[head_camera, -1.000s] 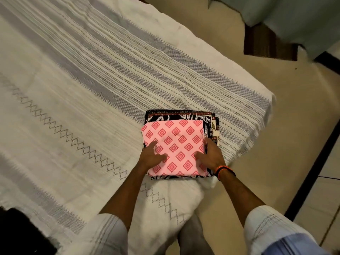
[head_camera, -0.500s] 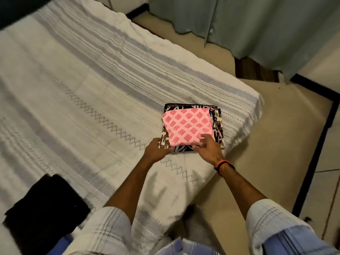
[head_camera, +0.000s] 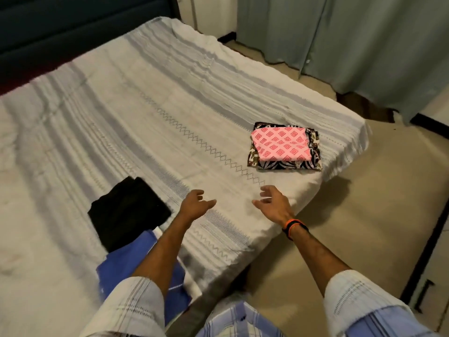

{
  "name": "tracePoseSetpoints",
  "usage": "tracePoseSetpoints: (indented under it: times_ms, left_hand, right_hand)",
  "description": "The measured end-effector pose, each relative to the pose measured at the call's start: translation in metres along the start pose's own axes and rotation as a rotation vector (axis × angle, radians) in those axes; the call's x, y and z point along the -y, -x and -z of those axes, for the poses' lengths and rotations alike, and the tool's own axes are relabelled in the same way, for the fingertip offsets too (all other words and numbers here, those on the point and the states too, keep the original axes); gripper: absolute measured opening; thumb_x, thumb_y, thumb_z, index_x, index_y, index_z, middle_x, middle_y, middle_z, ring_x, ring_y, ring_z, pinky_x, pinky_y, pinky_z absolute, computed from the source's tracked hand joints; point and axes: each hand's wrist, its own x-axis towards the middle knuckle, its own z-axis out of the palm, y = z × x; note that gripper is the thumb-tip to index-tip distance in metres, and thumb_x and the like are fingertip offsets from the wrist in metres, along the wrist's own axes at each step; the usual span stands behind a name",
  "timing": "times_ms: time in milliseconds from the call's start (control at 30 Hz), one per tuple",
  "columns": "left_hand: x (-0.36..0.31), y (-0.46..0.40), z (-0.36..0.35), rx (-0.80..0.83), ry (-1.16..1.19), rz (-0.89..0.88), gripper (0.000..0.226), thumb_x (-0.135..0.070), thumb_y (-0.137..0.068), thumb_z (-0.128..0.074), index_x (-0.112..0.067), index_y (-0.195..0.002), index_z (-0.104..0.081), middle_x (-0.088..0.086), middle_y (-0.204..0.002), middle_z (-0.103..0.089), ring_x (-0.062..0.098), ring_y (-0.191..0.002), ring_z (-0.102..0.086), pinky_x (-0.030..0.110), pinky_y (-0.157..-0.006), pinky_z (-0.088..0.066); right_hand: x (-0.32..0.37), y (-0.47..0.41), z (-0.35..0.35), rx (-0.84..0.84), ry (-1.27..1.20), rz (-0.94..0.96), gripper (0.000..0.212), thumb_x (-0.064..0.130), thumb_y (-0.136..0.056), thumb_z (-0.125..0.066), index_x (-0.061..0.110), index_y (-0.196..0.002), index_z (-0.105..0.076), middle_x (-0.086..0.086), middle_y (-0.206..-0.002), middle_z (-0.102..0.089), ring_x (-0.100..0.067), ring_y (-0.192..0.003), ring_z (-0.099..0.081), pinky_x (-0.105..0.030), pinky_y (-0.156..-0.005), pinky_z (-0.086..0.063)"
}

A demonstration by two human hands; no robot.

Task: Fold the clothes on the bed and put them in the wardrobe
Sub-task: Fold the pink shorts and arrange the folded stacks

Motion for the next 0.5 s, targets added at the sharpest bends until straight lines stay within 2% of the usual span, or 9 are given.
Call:
tracePoseSetpoints:
  times_ms: [100, 233, 300, 367, 400, 500]
  left_hand:
    - [0.052, 0.044, 0.024, -0.062, -0.006, 0.026, 0.065, -0.024, -0.083, -0.078, -0.008, -0.137, -0.047, 0.014, -0.138, -0.052, 0.028, -0.123, -0.053, 0.043, -0.1, -0.049]
    - [0.106, 0.087, 0.055, -0.117, -0.032, 0.087, 0.061, -0.02, -0.084, -0.077, -0.002, -0.135, -0.049, 0.018, -0.132, -0.057, 0.03, -0.118, -0.058, 0.04, -0.097, -0.05]
    - [0.134, 0.107, 0.071, -0.146, -0.062, 0.096, 0.061, -0.022, -0.084, -0.077, -0.001, -0.134, -0.05, 0.013, -0.12, -0.061, 0.027, -0.108, -0.06, 0.041, -0.095, -0.051]
    - [0.159, 0.125, 0.09, -0.17, -0.075, 0.113, 0.06, -0.023, -0.085, -0.076, -0.001, -0.134, -0.05, 0.008, -0.108, -0.059, 0.021, -0.098, -0.057, 0.038, -0.087, -0.051]
    - [0.169, 0.13, 0.097, -0.173, -0.068, 0.128, 0.059, -0.024, -0.085, -0.076, -0.002, -0.134, -0.05, 0.01, -0.11, -0.059, 0.021, -0.097, -0.056, 0.036, -0.085, -0.05]
    - [0.207, 0.139, 0.127, -0.183, -0.058, 0.181, 0.063, -0.03, -0.083, -0.078, -0.006, -0.134, -0.05, 0.015, -0.13, -0.058, 0.028, -0.112, -0.058, 0.043, -0.097, -0.05]
  right_hand:
    - [-0.004, 0.045, -0.042, 0.055, 0.002, 0.025, 0.053, 0.027, -0.086, -0.075, 0.013, -0.131, -0.051, -0.004, -0.125, -0.062, -0.017, -0.098, -0.061, -0.028, -0.083, -0.053]
    - [-0.004, 0.092, -0.089, 0.094, -0.016, 0.029, 0.053, 0.025, -0.085, -0.076, 0.015, -0.131, -0.052, -0.001, -0.121, -0.061, -0.014, -0.093, -0.061, -0.014, -0.069, -0.047]
    - [-0.003, 0.115, -0.114, 0.122, -0.009, 0.035, 0.053, 0.025, -0.085, -0.076, 0.015, -0.13, -0.052, -0.001, -0.119, -0.061, -0.014, -0.093, -0.062, -0.015, -0.07, -0.049]
    - [-0.001, 0.134, -0.138, 0.129, -0.009, 0.013, 0.052, 0.024, -0.084, -0.077, 0.014, -0.129, -0.054, -0.001, -0.117, -0.062, -0.015, -0.092, -0.063, -0.022, -0.076, -0.053]
    - [-0.001, 0.139, -0.148, 0.135, -0.015, 0.0, 0.051, 0.024, -0.083, -0.078, 0.014, -0.128, -0.055, -0.002, -0.117, -0.063, -0.016, -0.092, -0.063, -0.025, -0.078, -0.054]
    - [0.001, 0.156, -0.188, 0.151, -0.023, -0.031, 0.048, 0.021, -0.081, -0.079, 0.014, -0.123, -0.056, -0.004, -0.115, -0.066, -0.017, -0.09, -0.065, -0.025, -0.077, -0.052]
